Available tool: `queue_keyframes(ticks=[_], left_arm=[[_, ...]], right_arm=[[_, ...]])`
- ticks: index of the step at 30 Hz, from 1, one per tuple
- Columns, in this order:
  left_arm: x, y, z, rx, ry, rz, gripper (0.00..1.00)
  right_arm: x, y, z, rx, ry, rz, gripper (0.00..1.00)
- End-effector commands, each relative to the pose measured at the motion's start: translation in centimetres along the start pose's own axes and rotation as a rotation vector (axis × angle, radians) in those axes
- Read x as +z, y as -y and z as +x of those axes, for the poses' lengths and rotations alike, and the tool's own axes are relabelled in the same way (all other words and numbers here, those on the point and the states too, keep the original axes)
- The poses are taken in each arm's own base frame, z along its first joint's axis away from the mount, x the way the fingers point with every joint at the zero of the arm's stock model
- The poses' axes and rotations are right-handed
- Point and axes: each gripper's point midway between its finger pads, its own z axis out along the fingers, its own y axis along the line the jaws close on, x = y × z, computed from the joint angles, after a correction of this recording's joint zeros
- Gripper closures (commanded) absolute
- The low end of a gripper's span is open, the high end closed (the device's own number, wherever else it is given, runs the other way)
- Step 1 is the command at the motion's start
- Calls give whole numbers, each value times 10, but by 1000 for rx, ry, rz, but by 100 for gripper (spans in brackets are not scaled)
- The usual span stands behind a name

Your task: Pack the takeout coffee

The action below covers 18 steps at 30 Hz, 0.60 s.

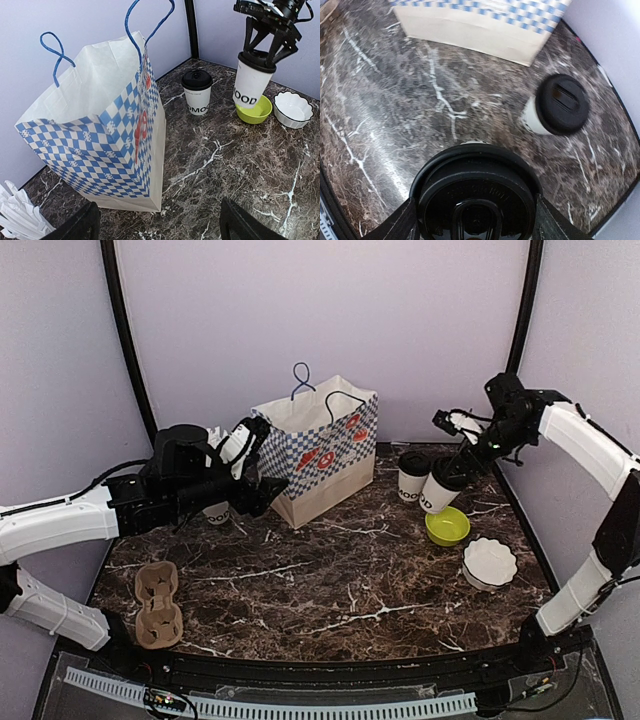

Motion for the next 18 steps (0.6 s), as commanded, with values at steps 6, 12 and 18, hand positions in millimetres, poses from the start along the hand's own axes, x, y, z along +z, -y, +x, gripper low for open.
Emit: queue_keyframes(ticks=[6, 12, 18], left_arm=[[-5, 0, -11, 16, 13, 11, 15], [-6, -1, -13, 21, 17, 6, 15], [-7, 0, -13, 28, 15, 17, 15]], right_arm=[[-50, 111, 60, 336, -38, 283, 29], [-23, 139, 110, 413, -230, 344, 28], [7, 133, 132, 493, -280, 264, 26]])
